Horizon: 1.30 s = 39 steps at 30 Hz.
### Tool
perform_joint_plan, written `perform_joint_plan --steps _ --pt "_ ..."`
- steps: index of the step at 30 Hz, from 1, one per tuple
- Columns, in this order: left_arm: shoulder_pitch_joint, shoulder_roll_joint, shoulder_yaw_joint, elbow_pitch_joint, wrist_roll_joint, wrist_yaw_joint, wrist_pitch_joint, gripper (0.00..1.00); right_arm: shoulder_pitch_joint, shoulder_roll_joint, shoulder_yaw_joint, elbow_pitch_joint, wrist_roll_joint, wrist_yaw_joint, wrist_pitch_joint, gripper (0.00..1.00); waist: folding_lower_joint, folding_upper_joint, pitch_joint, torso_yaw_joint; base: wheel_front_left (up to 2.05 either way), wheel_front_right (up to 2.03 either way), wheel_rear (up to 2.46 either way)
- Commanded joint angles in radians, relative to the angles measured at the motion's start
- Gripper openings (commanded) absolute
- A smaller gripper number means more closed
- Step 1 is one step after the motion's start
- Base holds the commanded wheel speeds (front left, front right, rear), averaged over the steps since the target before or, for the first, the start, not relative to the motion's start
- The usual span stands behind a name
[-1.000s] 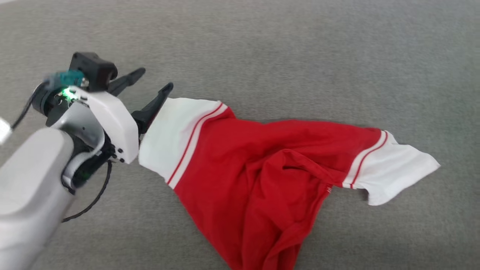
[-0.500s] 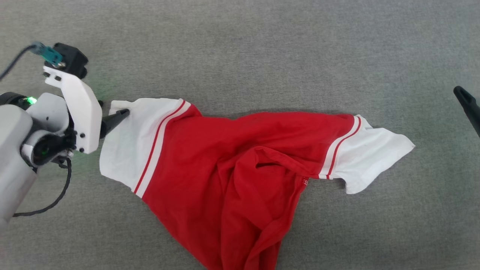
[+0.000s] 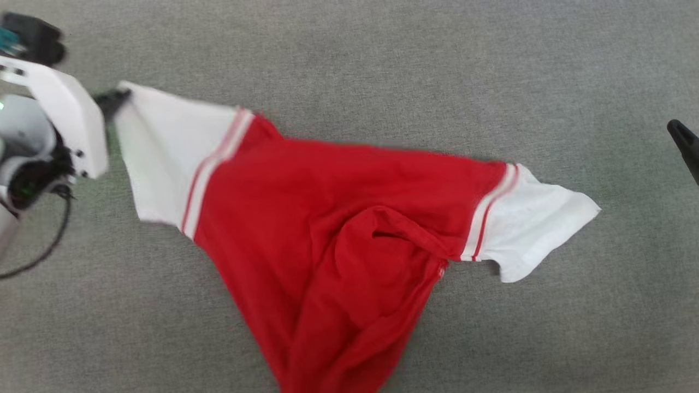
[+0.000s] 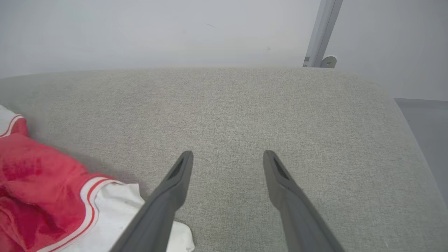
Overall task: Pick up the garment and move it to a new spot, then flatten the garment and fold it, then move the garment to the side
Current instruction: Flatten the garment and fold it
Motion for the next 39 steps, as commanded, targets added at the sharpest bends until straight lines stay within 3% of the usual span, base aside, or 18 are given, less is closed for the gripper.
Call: perform_joint_plan --steps 1,6,16,19,20,21,22,28,34,39 --pt "-0.021 -0.002 0.004 0.024 0.009 0.002 -0.031 0.0 -0.009 0.006 0.0 -0.001 -0.01 0.0 0.001 1.0 0.0 0.0 -0.002 0.003 0.0 0.0 0.0" --pt "-0.069 -0.016 0.019 0.164 0.058 0.007 -0.142 0.0 -0.016 0.013 0.005 0.0 -0.01 0.0 0.004 1.0 0.0 0.0 -0.009 0.008 0.0 0.0 0.0" --pt "-0.07 -0.066 0.007 0.326 0.061 0.004 -0.207 0.0 -0.019 0.015 0.017 -0.005 -0.017 0.0 0.018 1.0 0.0 0.0 -0.023 0.017 0.0 0.0 0.0" --pt "-0.061 -0.078 -0.003 0.342 0.054 0.002 -0.223 0.35 -0.021 0.014 0.024 -0.01 -0.02 0.0 0.024 1.0 0.0 0.0 -0.03 0.023 0.0 0.0 0.0" --pt "-0.052 -0.089 -0.002 0.341 0.042 0.001 -0.246 0.62 -0.021 0.014 0.032 -0.013 -0.021 0.0 0.03 1.0 0.0 0.0 -0.039 0.028 0.0 0.0 0.0" --pt "-0.046 -0.09 0.0 0.338 0.035 0.001 -0.264 0.96 -0.02 0.016 0.037 -0.015 -0.022 0.0 0.035 1.0 0.0 0.0 -0.044 0.031 0.0 0.0 0.0" --pt "-0.039 -0.088 -0.002 0.331 0.034 0.001 -0.283 1.0 -0.019 0.016 0.042 -0.017 -0.024 0.0 0.04 1.0 0.0 0.0 -0.049 0.035 0.0 0.0 0.0" --pt "0.043 -0.114 0.038 0.303 -0.019 0.002 -0.485 1.0 -0.016 -0.004 0.086 -0.008 -0.023 0.0 0.084 1.0 0.0 0.0 -0.092 0.074 0.0 0.0 0.0" --pt "0.145 -0.178 0.03 0.262 0.05 0.005 -0.599 1.0 -0.032 -0.031 0.155 0.027 -0.002 0.0 0.16 1.0 0.0 0.0 -0.134 0.142 0.0 0.0 0.0" --pt "0.257 -0.234 0.192 0.098 0.184 0.082 -0.604 1.0 -0.065 -0.061 0.195 0.075 0.021 0.0 0.251 1.0 0.0 0.0 -0.144 0.207 0.0 0.0 0.0"
